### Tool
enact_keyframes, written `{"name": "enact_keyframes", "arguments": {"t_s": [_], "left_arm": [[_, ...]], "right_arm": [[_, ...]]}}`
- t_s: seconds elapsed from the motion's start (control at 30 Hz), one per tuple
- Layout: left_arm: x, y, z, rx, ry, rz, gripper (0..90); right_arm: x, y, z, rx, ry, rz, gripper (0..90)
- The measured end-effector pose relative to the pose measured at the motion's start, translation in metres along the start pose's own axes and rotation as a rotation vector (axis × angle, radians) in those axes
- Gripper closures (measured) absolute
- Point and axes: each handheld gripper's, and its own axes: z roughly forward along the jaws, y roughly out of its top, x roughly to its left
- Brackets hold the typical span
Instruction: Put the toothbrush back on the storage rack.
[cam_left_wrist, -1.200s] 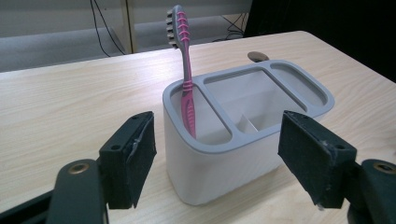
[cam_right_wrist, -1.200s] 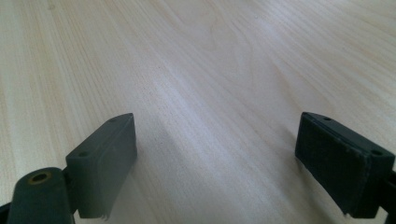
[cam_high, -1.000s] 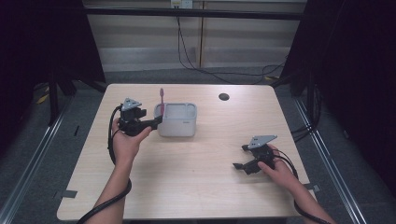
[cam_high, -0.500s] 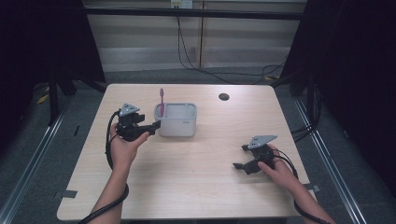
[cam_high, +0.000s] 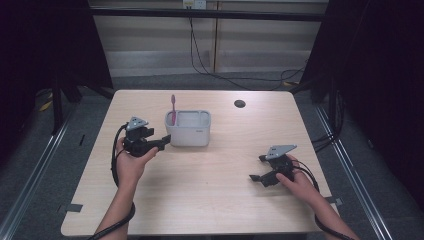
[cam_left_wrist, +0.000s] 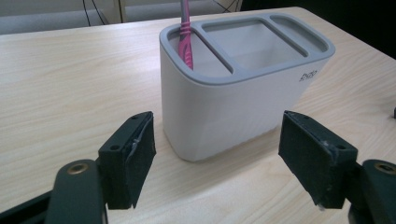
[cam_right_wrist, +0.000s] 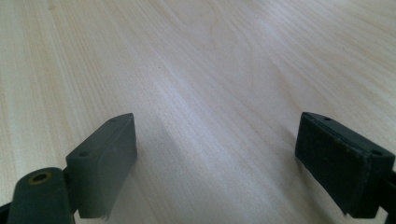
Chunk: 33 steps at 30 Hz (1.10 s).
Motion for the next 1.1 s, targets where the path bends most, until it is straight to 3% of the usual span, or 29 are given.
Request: {"name": "enact_keyframes", "arguments": {"t_s": [0.5, 1.1], "left_arm": [[0.004, -0.017, -0.003, 0.02, -0.019, 0.008, 26.5], [0.015, -0.038, -0.008, 0.061, -0.009, 0.003, 26.4]], "right_arm": [[0.0, 0.0, 0.0, 0.0, 0.0, 0.0, 12.4], [0.0, 0.0, 0.0, 0.0, 0.0, 0.0, 12.4]]}}
